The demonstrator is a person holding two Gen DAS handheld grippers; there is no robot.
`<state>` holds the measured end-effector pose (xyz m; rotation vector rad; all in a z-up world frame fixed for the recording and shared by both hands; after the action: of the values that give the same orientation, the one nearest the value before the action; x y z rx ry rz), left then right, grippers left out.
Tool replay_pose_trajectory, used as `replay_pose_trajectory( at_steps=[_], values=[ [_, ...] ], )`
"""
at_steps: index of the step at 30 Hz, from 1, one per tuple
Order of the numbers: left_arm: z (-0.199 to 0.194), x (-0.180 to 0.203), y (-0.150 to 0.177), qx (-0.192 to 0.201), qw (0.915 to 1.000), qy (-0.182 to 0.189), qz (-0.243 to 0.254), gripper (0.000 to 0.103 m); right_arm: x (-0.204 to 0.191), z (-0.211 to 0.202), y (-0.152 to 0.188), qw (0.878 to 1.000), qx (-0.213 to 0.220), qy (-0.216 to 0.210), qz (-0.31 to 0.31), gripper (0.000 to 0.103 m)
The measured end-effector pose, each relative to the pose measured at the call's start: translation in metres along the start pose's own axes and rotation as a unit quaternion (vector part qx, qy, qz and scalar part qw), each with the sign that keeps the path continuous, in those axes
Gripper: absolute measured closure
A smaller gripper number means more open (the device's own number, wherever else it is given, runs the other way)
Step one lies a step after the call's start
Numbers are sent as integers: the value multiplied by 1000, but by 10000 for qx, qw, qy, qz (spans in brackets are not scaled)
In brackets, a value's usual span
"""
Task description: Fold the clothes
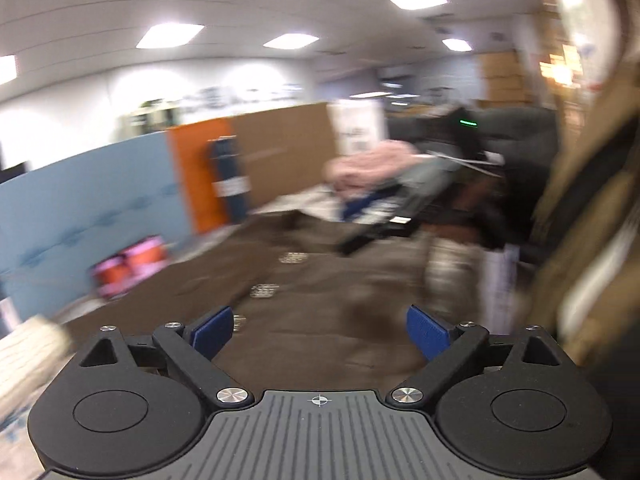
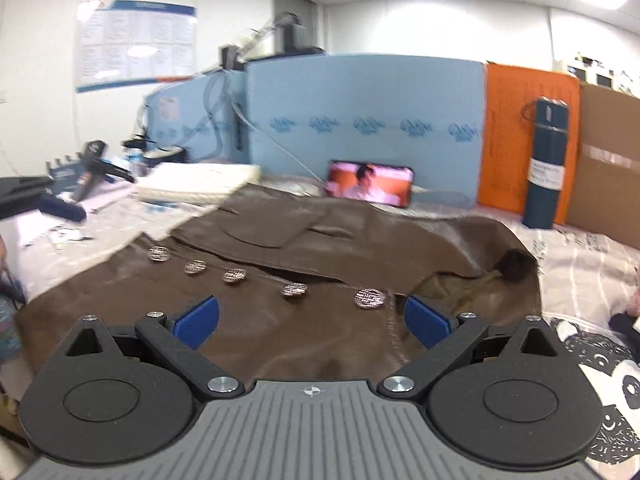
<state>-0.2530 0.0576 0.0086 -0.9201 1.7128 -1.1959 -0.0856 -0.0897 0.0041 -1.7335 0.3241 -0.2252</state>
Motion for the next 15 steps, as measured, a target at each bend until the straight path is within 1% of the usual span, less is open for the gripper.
replay_pose_trajectory(
  at_steps=[1,3,4,5,7,9,11,12,15],
  values=[
    [1,7,1,-78,9999,71,76,7,-5,-4,0,9999,47,-101,-46,2],
    [6,17,7,-345,9991,79,250,7,-13,-9,0,9995,99,-260,-121,0],
    [9,21,11,-520,9980,58,347,7,-17,-11,1,9993,112,-326,-154,0],
    [13,24,17,-776,9959,-16,466,7,-21,-13,1,9990,124,-392,-186,0],
    [21,32,31,-1333,9870,-219,867,7,-27,-16,3,9986,125,-467,-235,0],
    [24,38,40,-1639,9798,-224,1124,7,-31,-18,6,9983,109,-504,-275,0],
    [25,37,45,-1732,9767,-380,1207,7,-33,-20,9,9980,78,-559,-292,0],
    [24,34,44,-1677,9774,-461,1202,7,-34,-21,10,9977,58,-611,-290,0],
    [21,24,41,-1503,9791,-701,1175,7,-41,-24,13,9949,2,-962,-315,0]
  ],
)
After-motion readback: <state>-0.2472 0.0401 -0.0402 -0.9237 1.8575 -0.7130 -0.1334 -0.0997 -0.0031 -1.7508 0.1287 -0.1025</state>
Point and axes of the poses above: each gripper's, at about its wrist camera, not at the fingertips, and z roughly the way its jaws point, x to its right, y to its underside, the point moved 5 cm from there along z, roughly the way its jaws point, and after that the axes turned 11 degrees about x, right-handed, at the moved point
